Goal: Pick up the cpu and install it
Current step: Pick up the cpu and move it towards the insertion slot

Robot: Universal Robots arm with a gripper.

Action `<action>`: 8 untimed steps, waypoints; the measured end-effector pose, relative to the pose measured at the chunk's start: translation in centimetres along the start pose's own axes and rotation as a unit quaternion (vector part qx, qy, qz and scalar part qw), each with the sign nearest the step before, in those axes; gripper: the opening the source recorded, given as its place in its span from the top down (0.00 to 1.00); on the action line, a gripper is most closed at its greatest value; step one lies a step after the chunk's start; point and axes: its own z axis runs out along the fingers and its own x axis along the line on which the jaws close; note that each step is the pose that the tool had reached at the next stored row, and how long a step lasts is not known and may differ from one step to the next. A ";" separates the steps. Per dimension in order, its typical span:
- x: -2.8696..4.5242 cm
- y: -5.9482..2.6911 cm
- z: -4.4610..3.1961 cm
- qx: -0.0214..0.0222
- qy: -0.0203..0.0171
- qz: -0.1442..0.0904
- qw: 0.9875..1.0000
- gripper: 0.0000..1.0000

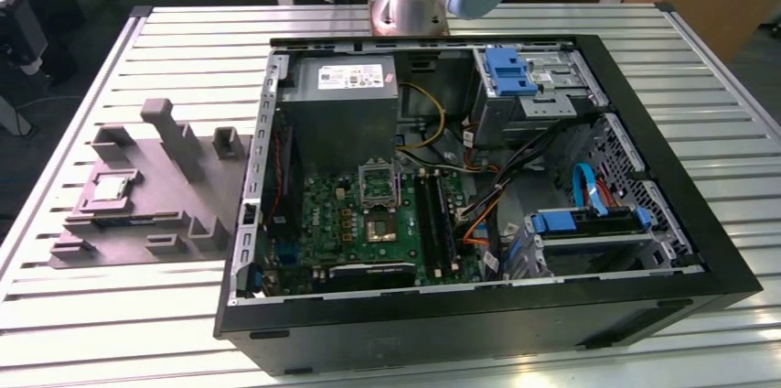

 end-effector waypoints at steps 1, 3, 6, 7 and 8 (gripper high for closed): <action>0.00 0.00 0.03 0.000 0.000 0.000 1.000 0.41; 0.00 0.00 0.08 0.000 0.000 0.000 1.000 0.41; 0.00 -0.01 0.16 0.000 0.000 0.000 1.000 0.41; 0.01 -0.01 0.18 0.000 0.000 0.000 1.000 0.41; 0.01 -0.01 0.21 0.000 0.000 0.000 1.000 0.41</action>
